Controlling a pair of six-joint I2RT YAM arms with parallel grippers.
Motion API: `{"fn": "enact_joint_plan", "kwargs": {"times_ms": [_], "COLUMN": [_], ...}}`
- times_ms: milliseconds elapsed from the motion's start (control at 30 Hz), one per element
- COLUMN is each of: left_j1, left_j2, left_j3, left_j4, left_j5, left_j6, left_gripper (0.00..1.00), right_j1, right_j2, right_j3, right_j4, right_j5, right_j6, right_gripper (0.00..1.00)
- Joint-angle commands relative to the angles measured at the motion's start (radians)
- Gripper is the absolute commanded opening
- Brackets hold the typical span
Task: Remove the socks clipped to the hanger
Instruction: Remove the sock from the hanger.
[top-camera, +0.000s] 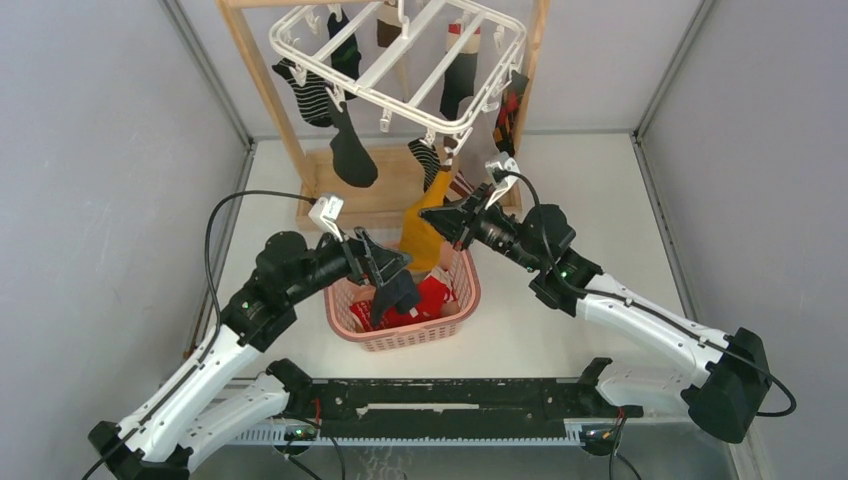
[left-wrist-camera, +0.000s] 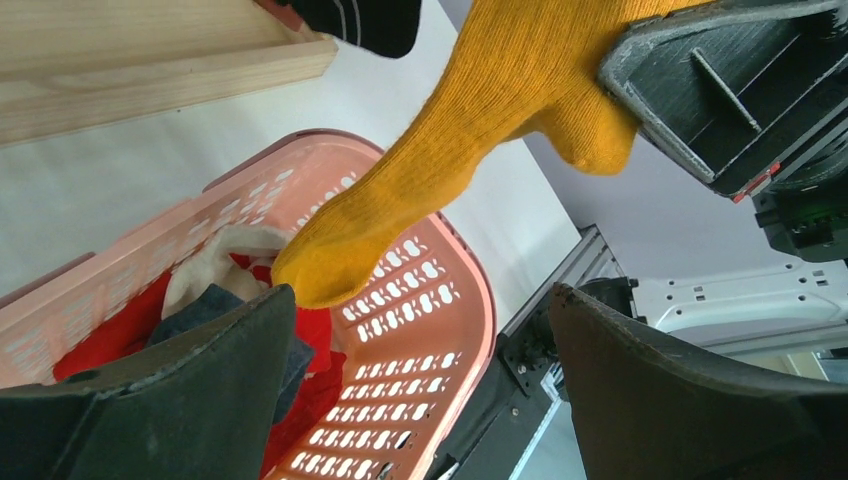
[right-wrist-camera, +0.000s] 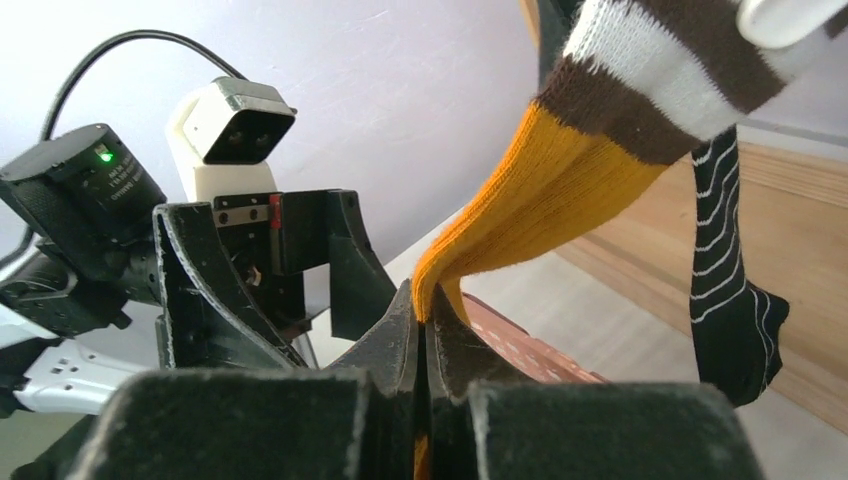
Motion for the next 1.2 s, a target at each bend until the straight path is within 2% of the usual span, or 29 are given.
{"fn": "enact_joint_plan", "kwargs": {"times_ms": [0,400,667,967,1000,1067,1167], "left_j1": [-0.008,-0.016,-0.022,-0.032,-0.033,-0.036,-0.036], "left_j2": [-0.001,0.018,0.07,0.117,0.119,0.123,0.134], "left_j3": [-0.018,-0.057,-0.034,-0.003,-0.001,0.005,0.015], "left_j4": [0.104,0.225,0.277,0.322,0.322,0.325,0.323], "left_j5": [0.029,0.024,-0.021,-0.004,-0.001,0.012,0.034], "left_j6": [0.008,0.04,0.063,0.106,0.111,0.117,0.118], "left_gripper": [1.0,1.0,1.0,1.0,0.97,0.83,0.49], "right_j1": [0.011,0.014,0.025,0.029,0.028,0.028,0.029], "right_j2": [0.005,0.02,0.034,0.044,0.044,0.045,0.044], "right_j3": [0.058,0.087,0.109,0.114,0.114,0.113,0.114], "right_j4": [0.095,0.116,0.109,0.105,0.102,0.095,0.085], "right_j5": [-0.043,-0.08,-0.091,-0.091,-0.089,-0.085,-0.079], "right_j6": [0.094,0.178,0.19,0.185,0.184,0.177,0.169], "right_gripper": [0.0,0.0,0.0,0.0,0.0,0.0,0.0]}}
